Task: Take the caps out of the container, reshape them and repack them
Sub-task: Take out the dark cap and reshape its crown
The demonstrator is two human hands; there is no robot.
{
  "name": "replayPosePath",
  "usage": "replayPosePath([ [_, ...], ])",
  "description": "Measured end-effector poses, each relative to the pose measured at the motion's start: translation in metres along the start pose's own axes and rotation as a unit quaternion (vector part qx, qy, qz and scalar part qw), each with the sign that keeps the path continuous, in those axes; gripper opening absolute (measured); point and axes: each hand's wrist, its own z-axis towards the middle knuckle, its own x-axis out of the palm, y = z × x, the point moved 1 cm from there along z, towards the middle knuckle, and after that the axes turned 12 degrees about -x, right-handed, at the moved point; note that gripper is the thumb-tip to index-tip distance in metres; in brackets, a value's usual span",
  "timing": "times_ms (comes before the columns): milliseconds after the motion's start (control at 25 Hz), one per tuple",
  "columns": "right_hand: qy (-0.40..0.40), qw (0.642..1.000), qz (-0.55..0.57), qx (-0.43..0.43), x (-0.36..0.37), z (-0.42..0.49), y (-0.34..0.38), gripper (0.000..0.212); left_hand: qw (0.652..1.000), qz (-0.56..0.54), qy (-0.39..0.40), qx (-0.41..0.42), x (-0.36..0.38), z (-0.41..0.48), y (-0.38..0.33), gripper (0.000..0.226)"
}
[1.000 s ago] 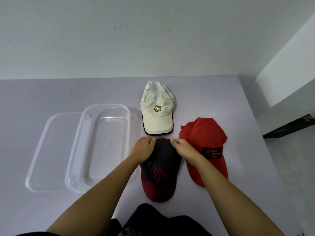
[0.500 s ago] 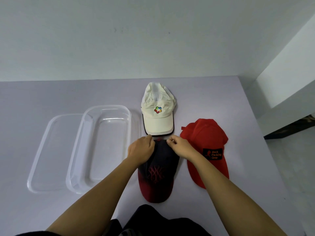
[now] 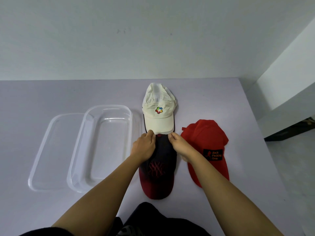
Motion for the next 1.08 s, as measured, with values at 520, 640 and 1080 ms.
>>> replayPosePath([
  [520, -0.014, 0.967, -0.256, 0.001, 0.000, -0.015, -0.019, 0.048, 0.977, -0.179, 0.095, -0.070, -0.002, -0.012, 0.010, 0.024],
  [640, -0.005, 0.991, -0.130, 0.035, 0.003, -0.021, -0.017, 0.044, 0.964, -0.221, 0.121, -0.087, 0.004, -0.015, 0.012, 0.025],
  [1080, -0.107, 0.994, 0.011, -0.004, 0.015, -0.027, -0.021, 0.041, 0.955, -0.249, 0.129, -0.098, 0.014, -0.006, 0.015, 0.029],
])
